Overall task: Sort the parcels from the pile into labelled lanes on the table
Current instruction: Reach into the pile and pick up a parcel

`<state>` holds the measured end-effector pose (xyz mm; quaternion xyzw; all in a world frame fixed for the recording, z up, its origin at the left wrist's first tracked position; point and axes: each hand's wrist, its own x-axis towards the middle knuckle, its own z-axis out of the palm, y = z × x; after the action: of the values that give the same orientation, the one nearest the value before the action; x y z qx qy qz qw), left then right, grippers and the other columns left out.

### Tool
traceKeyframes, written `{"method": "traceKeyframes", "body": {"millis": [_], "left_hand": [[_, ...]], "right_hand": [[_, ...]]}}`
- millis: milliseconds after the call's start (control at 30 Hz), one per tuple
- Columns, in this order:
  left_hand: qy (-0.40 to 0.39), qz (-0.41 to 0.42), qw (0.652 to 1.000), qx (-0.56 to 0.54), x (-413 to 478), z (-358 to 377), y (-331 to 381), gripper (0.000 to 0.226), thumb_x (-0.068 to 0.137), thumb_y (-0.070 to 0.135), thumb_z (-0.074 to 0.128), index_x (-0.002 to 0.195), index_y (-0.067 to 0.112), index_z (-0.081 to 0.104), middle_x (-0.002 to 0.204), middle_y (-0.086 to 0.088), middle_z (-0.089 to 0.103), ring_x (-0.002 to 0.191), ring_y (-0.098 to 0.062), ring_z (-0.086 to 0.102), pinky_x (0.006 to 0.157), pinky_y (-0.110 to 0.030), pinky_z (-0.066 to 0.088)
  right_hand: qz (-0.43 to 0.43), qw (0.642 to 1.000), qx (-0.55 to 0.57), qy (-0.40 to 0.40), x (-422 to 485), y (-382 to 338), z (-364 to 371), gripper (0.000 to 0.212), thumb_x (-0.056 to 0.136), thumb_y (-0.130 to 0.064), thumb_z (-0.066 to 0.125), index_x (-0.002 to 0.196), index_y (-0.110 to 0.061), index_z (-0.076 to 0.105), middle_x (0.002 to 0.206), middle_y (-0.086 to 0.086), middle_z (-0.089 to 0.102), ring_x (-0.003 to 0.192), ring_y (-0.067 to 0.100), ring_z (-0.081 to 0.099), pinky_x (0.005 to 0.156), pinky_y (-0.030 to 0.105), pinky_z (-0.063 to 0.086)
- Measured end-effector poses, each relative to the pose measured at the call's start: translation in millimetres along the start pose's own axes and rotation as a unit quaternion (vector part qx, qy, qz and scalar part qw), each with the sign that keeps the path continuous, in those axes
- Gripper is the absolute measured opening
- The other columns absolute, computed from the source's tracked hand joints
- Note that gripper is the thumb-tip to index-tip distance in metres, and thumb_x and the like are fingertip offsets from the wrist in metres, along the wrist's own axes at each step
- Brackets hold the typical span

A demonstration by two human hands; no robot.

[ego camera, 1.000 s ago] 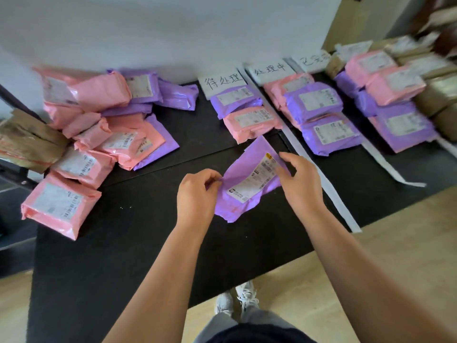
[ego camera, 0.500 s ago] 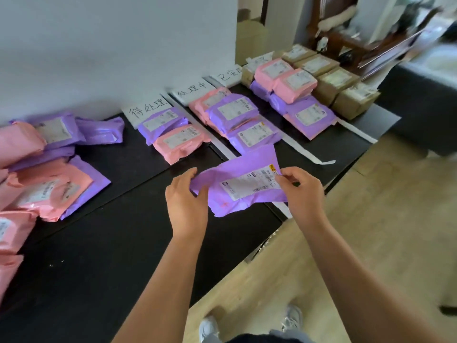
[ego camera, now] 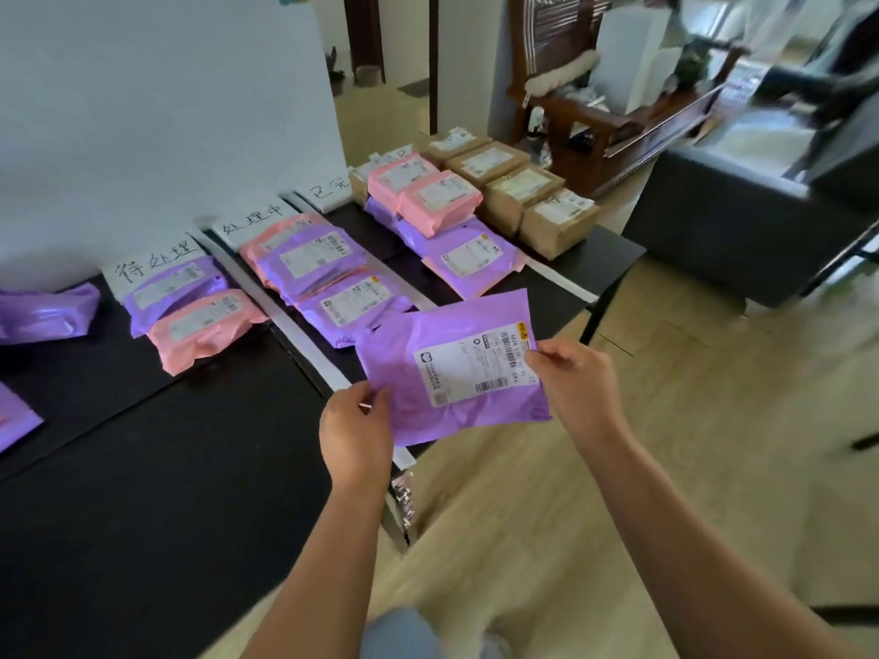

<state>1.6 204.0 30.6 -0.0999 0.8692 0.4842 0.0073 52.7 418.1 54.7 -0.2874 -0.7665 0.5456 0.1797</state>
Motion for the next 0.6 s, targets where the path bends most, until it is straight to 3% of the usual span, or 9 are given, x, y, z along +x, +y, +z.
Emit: {"method": "traceKeyframes", "body": {"millis": [100, 267, 467, 600], "left_hand": [[-0.017, -0.018, 0.999, -0.025, -9.4, 23.0, 14.4, 0.007, 0.092, 0.022, 0.066, 0.097, 0.02, 0.07, 0.082, 0.007, 0.065, 0.074, -0.014, 0.059, 0.058, -0.024, 0.039], [0.002, -0.027, 0.999, -0.043, 6.4, 60.4, 38.1, 0.01, 0.089, 0.023, 0.071, 0.093, 0.021, 0.062, 0.082, 0.011, 0.066, 0.076, -0.014, 0.064, 0.059, -0.022, 0.041], [-0.027, -0.015, 0.999, -0.035, 64.1, 106.7, 61.9, 0.004, 0.092, 0.025, 0.068, 0.091, 0.023, 0.064, 0.082, 0.011, 0.066, 0.077, -0.01, 0.063, 0.064, -0.023, 0.046], [-0.045, -0.028, 0.998, -0.046, 104.9, 141.5, 75.5, 0.002, 0.093, 0.022, 0.066, 0.092, 0.021, 0.065, 0.086, 0.007, 0.069, 0.079, -0.01, 0.064, 0.071, -0.027, 0.049]], "right_hand": [[0.013, 1.0, -0.016, 0.003, 20.8, 15.9, -20.4, 0.011, 0.089, -0.01, 0.068, 0.084, -0.016, 0.076, 0.076, -0.001, 0.072, 0.069, 0.016, 0.062, 0.061, 0.03, 0.045], [0.041, 0.999, -0.03, 0.015, 71.0, 30.7, -32.1, 0.008, 0.09, -0.014, 0.069, 0.091, -0.02, 0.074, 0.084, -0.006, 0.072, 0.084, 0.018, 0.069, 0.074, 0.038, 0.055], [0.066, 0.997, -0.037, -0.005, 139.5, 27.3, -25.4, 0.009, 0.095, -0.013, 0.063, 0.098, -0.022, 0.063, 0.089, -0.007, 0.069, 0.078, 0.012, 0.065, 0.05, 0.017, 0.044], [0.069, 0.995, -0.062, -0.021, 185.9, 24.5, -14.5, 0.018, 0.092, -0.006, 0.06, 0.098, -0.023, 0.06, 0.089, -0.01, 0.069, 0.08, 0.012, 0.064, 0.055, 0.023, 0.043]]}}
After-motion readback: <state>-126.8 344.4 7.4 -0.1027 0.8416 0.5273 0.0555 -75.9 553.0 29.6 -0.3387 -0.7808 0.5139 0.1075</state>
